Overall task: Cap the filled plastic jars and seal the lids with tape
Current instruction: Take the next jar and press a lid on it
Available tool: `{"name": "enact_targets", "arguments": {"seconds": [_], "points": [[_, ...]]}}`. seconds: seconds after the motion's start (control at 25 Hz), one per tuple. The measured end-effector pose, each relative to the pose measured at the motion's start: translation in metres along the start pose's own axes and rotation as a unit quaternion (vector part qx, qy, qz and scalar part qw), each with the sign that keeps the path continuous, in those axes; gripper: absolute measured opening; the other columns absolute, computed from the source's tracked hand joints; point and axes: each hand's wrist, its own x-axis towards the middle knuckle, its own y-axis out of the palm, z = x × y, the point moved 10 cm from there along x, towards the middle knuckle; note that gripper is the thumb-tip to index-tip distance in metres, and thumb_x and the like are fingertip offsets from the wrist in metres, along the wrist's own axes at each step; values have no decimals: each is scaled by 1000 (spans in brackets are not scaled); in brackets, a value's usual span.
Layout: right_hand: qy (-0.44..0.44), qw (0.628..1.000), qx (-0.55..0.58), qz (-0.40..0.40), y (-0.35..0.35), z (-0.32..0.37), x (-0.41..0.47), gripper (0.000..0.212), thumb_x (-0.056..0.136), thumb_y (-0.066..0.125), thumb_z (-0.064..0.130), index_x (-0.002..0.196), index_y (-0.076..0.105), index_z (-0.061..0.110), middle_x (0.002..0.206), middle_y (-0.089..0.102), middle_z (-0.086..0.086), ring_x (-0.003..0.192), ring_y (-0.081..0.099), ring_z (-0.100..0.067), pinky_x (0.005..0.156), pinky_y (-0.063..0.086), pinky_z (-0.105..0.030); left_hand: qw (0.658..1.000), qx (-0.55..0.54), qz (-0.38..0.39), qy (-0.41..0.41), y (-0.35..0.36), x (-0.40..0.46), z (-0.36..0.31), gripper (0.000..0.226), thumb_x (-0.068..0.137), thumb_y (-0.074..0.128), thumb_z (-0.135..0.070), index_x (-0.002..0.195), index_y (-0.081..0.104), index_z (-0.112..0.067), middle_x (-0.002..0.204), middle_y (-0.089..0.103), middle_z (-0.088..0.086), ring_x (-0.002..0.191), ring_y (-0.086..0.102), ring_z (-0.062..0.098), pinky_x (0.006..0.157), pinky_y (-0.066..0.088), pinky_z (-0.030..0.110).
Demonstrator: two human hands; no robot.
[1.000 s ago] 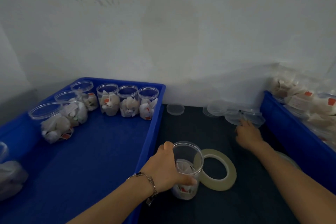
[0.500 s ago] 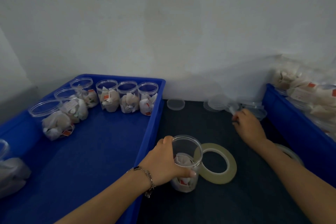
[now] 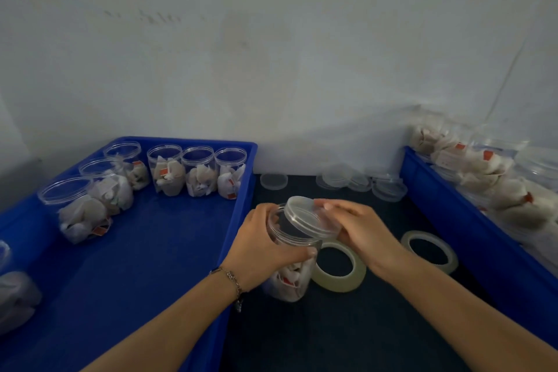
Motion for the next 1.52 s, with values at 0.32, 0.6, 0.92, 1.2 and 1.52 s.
{"name": "enact_targets", "arguments": {"seconds": [0.32,0.6,0.92,1.2,1.52], "points": [[-201,948,-218,115,38,59,-20,45,68,59,69,112,51,61,120,40,48,120,34,25,91,33,2,996,-83,-17,34,-12,-6,-20,77,36,81,-61,103,50,-44,99,65,-19,93,57,-14,71,45,3],[-223,907,-336,119,43,65,-21,62,59,59,77,117,52,55,131,40,30,112,25,33,91,25,3,996,88,-21,-12,-11,-7,-16,141,42,80,-60,149,-6,-28,132,50,-5,120,49,11,101,42,30],[-172,926,-242,232,35,70,-24,48,70,80,41,114,63,45,132,46,27,124,43,10,101,43,-21,987,-94,125,32,-1,-3,-16,128,42,87,-47,147,14,-33,118,61,-16,109,59,-1,96,47,25],[-125,801,-585,36,48,38,-27,95,61,7,90,121,44,26,97,61,1,82,59,-15,60,41,-29,988,133,71,25,12,-8,-10,140,44,75,-67,147,-13,-33,111,56,-19,101,50,-5,88,34,9],[-144,846,-471,206,63,37,-29,63,80,27,80,137,13,59,146,31,5,128,41,-18,98,38,-33,991,47,126,21,9,-3,-10,129,57,85,-42,143,-11,-40,105,55,-24,100,55,-7,99,39,16]]}}
